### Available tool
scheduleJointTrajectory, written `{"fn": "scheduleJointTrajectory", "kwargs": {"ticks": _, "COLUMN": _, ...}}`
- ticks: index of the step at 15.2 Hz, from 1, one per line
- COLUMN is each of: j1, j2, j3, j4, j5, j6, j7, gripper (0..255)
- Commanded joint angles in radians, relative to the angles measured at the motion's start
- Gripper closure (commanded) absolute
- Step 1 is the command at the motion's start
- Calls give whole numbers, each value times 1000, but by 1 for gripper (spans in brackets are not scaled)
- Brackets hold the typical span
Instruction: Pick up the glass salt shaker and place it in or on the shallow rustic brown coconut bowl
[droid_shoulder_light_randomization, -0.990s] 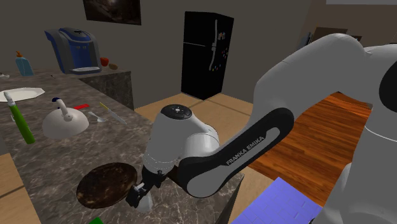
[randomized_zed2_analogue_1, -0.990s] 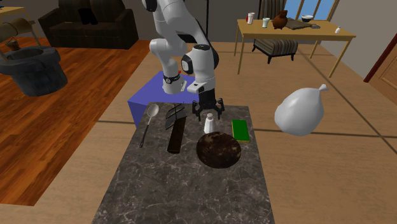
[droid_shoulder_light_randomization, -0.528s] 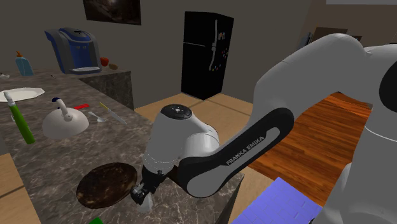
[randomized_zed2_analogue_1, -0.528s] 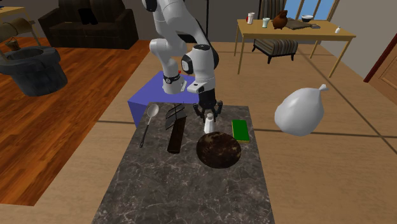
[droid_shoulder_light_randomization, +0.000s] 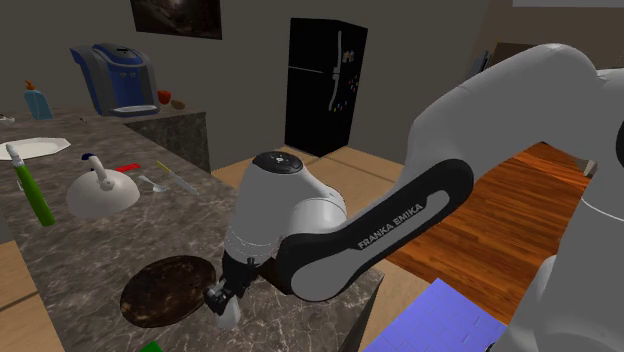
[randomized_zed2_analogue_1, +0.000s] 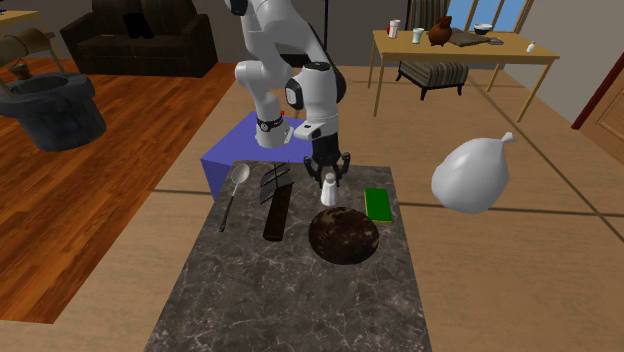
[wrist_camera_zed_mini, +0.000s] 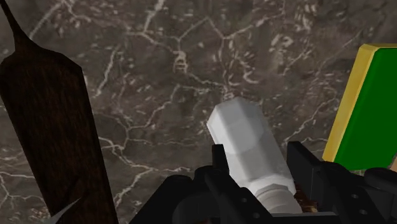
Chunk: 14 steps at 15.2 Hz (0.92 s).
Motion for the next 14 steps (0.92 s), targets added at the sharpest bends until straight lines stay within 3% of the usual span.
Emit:
{"fn": "scheduleJointTrajectory", "kwargs": {"ticks": 1, "j1": -5, "j2": -20, "j3": 6, "j4": 8, "j5": 24, "j6": -24, "j7": -16, "gripper": 255}}
{"fn": "scheduleJointTrajectory", "kwargs": {"ticks": 14, "j1": -17, "j2": -130, "j3": 15, "j4": 86, "j5": 136, "j6": -191, "j7": -94, "gripper": 255}}
